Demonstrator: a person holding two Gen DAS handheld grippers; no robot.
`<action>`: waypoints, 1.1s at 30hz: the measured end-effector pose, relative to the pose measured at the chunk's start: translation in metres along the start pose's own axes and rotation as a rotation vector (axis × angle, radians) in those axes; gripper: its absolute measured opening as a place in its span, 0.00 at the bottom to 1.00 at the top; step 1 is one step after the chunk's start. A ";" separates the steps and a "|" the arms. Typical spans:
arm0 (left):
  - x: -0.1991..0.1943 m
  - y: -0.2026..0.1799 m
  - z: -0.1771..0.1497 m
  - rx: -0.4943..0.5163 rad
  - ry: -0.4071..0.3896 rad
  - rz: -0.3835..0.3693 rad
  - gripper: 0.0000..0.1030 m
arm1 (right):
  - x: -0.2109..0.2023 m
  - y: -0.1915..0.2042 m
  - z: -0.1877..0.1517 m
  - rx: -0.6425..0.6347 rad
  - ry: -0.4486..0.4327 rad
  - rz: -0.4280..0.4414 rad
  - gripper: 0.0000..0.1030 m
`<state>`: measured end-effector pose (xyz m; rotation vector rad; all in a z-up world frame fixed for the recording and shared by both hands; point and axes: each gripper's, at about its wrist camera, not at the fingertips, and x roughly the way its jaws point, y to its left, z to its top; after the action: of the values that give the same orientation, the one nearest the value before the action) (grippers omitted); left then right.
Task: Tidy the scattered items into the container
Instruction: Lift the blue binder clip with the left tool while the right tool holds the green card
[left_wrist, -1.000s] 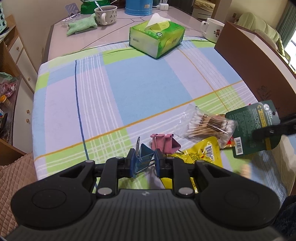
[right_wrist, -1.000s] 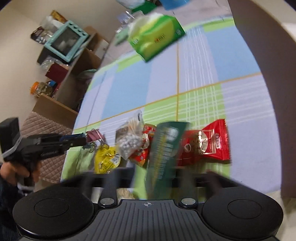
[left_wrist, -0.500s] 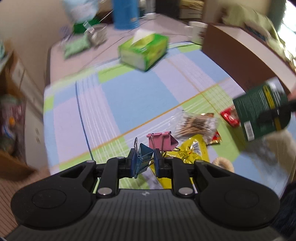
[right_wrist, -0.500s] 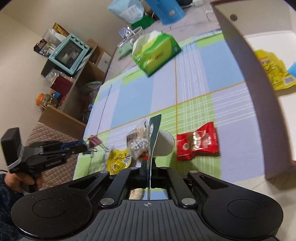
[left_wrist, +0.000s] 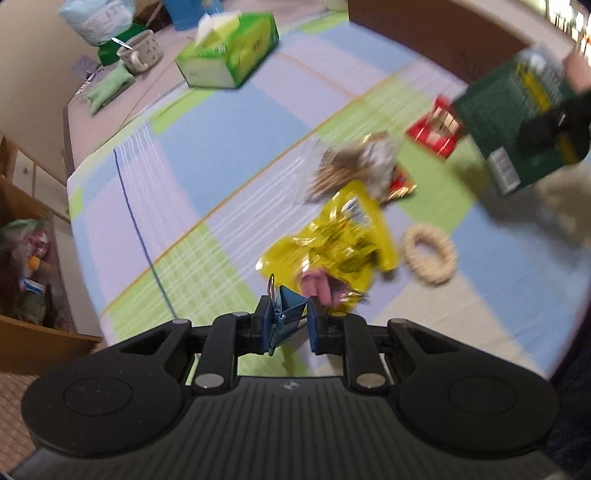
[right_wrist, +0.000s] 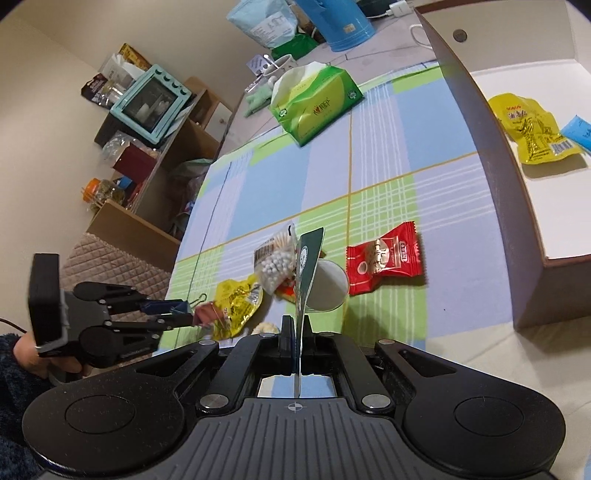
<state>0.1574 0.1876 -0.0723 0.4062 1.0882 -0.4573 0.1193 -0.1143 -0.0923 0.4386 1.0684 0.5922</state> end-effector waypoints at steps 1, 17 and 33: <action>-0.007 0.001 -0.001 -0.036 -0.020 -0.027 0.15 | -0.002 0.000 -0.001 -0.003 0.001 0.005 0.00; -0.004 -0.007 -0.024 -0.200 0.035 0.043 0.15 | -0.001 -0.002 0.003 -0.091 0.067 0.046 0.00; 0.011 -0.006 -0.047 -0.378 0.014 0.024 0.03 | 0.010 -0.004 0.007 -0.124 0.130 0.058 0.00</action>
<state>0.1231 0.2059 -0.1024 0.0888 1.1529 -0.2196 0.1302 -0.1117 -0.0986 0.3271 1.1388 0.7426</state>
